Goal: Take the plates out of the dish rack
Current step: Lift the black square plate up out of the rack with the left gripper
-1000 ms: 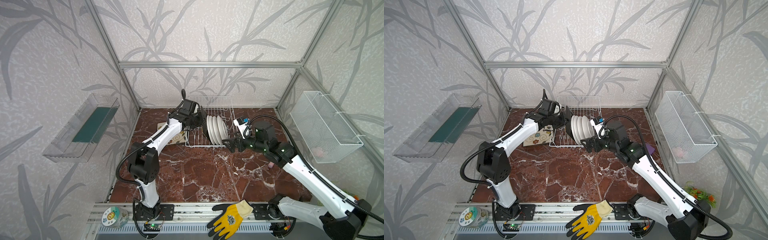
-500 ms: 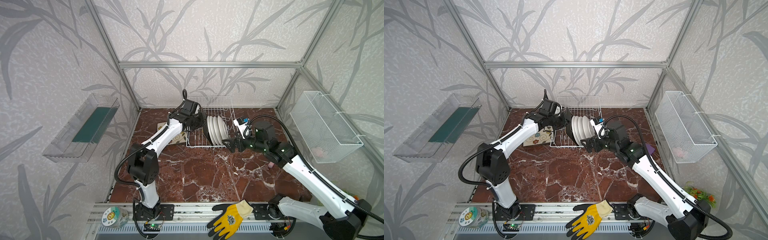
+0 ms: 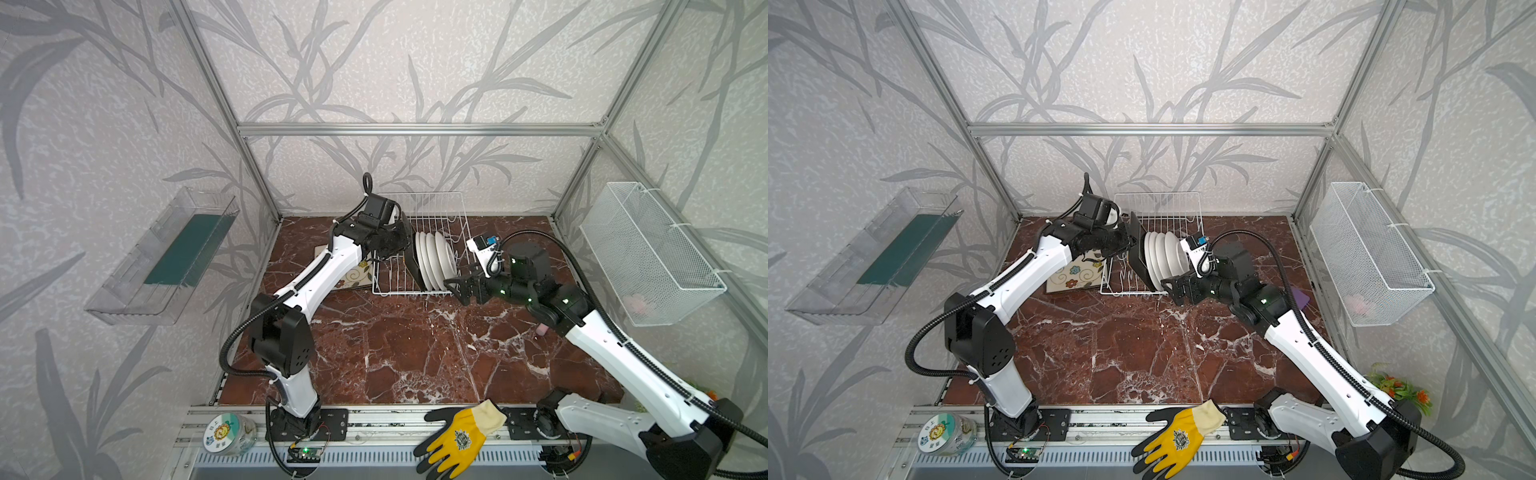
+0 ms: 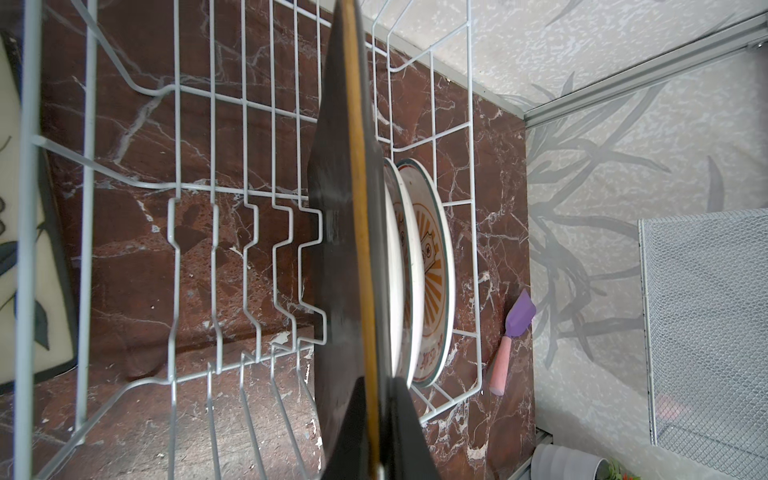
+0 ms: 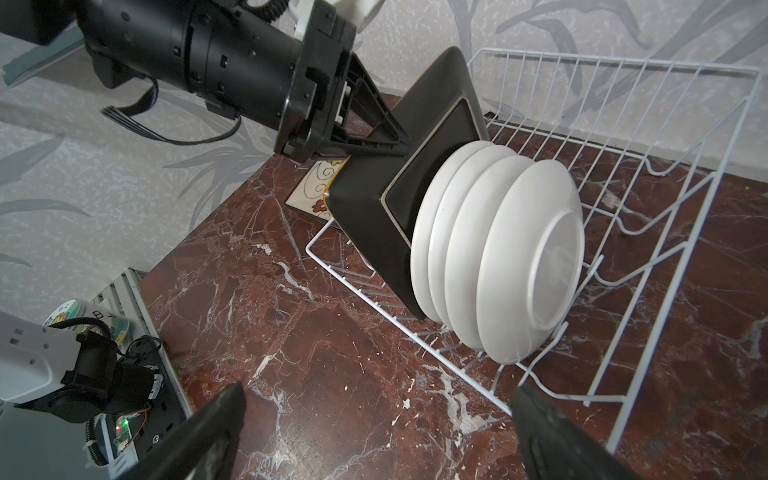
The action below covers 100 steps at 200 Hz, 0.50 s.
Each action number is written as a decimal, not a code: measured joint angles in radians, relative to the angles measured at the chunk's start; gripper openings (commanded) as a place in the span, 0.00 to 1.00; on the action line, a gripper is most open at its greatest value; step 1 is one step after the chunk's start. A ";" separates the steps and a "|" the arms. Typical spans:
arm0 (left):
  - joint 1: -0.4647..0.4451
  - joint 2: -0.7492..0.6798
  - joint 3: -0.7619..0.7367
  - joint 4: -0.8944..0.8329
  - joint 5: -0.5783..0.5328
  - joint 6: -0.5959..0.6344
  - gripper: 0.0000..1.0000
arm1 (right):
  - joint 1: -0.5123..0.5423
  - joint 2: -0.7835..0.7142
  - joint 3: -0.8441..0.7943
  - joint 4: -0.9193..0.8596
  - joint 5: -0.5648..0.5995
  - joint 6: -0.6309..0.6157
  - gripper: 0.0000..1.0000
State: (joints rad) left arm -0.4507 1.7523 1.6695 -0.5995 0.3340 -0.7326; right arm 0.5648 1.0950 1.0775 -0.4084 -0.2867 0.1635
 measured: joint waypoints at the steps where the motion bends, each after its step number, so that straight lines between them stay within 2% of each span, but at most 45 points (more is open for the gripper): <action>1: 0.000 -0.001 0.000 0.000 0.000 0.000 0.00 | 0.000 0.000 0.000 0.000 0.000 0.000 0.99; 100: 0.000 -0.032 0.026 -0.027 -0.021 0.008 0.00 | 0.000 0.000 0.000 0.004 0.002 0.001 0.99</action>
State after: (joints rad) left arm -0.4511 1.7203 1.6955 -0.6266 0.3130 -0.7246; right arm 0.5648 1.0950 1.0775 -0.4042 -0.2844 0.1646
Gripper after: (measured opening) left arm 0.089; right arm 0.991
